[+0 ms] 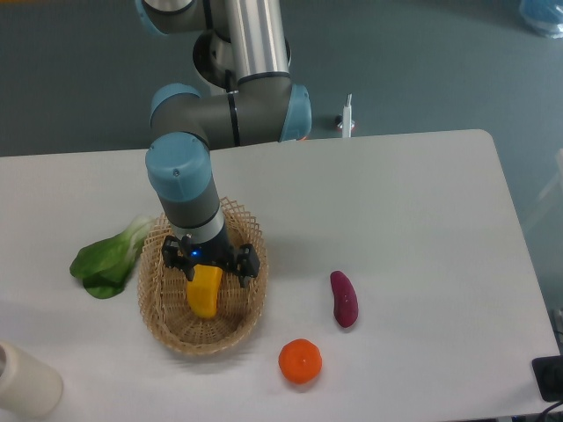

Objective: Pick up the mango from the basket
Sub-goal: 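Lower the gripper onto the yellow mango in the basket and close it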

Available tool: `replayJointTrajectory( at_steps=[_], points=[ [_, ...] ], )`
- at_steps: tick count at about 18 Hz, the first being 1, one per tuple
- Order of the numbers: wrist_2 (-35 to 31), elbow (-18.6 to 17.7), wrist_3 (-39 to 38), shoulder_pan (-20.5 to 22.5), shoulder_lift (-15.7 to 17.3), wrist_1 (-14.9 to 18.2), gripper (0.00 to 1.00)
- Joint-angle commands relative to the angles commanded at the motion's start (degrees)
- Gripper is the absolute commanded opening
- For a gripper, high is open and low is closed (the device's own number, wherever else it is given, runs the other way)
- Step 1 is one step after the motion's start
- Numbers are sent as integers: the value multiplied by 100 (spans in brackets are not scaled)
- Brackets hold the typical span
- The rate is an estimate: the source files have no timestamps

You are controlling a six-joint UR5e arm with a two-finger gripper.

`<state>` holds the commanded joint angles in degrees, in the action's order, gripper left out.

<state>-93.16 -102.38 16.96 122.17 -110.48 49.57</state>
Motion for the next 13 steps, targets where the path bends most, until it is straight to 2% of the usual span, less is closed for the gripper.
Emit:
replayJointTrajectory(
  at_steps=[3,5,13],
  points=[
    [9,-255,18,-9,0,-18,100],
    [35,-274,9,-26,44,-18,100],
    [44,-317,18,-167,-149,-9,100]
  ],
)
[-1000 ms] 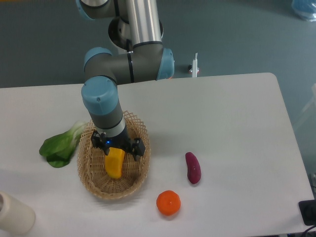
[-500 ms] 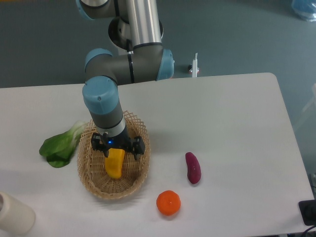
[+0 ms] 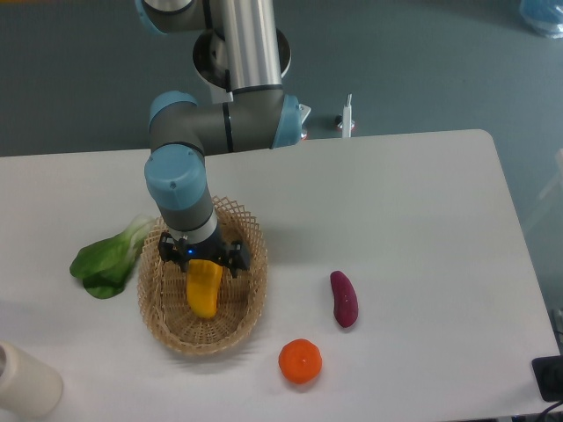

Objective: Pick up the mango from the basket
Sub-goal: 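Lower the gripper onto the yellow mango in the basket and close it, then lift the gripped mango up out of the basket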

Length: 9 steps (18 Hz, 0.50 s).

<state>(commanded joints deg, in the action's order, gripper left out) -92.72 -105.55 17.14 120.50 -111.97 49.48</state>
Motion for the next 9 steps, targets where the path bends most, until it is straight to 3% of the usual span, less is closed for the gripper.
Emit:
replayJointTrajectory(
  at_steps=[7,8,9],
  points=[
    [-44,0,0,-62,-97,-9,100],
    [-53,8,9,-70,-97,-9,95],
    [-53,17,0,-62,-106,-17,85]
  ],
)
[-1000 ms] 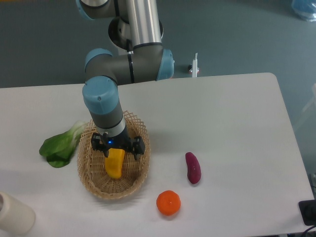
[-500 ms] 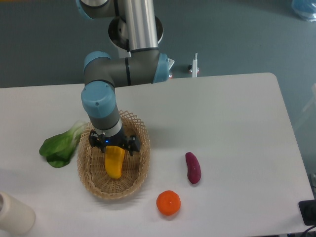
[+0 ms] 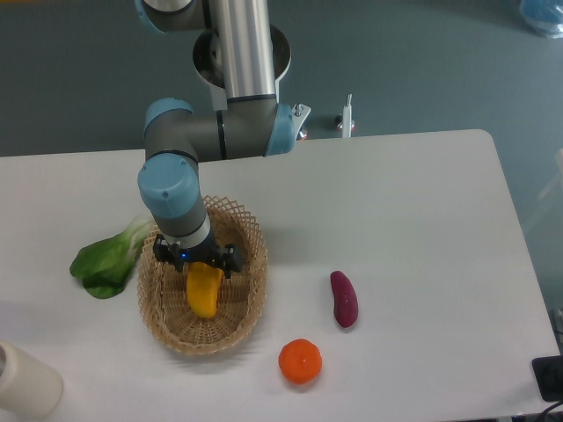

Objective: Pick up the mango from the basket
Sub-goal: 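Lift the gripped mango up out of the basket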

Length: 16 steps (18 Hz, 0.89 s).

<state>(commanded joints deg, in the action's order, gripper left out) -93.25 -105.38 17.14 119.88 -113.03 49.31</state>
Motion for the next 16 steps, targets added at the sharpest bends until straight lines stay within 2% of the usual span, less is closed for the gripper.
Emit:
replayJointTrajectory(
  at_steps=[1,2,6,7,12,16],
  points=[
    [0,17,9,0,-9,0,74],
    [0,18,0,0,0,0,68],
    [0,35,17,0,9,9,55],
    [0,44,35,0,9,9,48],
    [35,88,228,18,79,9,45],
    [0,325,570,157,280,87,45]
  ],
)
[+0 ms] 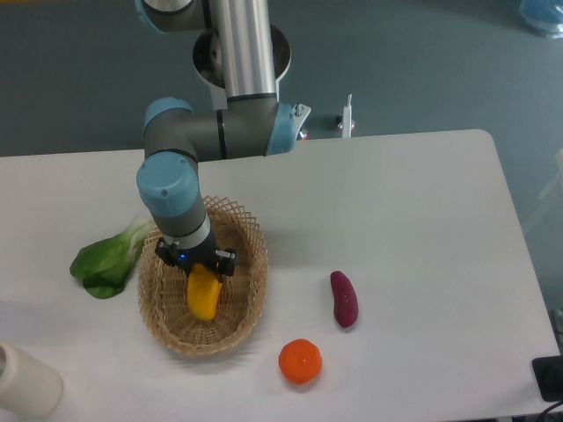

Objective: Pick up the mango from the basket
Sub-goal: 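Lift the gripped mango up out of the basket, then carry the mango up and away from the basket, holding it aloft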

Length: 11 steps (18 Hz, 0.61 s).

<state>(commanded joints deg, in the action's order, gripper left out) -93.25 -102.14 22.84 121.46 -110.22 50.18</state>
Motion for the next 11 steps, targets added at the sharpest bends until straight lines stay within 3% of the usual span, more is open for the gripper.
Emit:
replayJointTrajectory(
  at_steps=[2,8,11],
  points=[
    [9,184,229,184,219,36,45],
    [61,220,1037,1115,747,44,45],
    [70,220,2099,1774,941,351,45]
  ],
)
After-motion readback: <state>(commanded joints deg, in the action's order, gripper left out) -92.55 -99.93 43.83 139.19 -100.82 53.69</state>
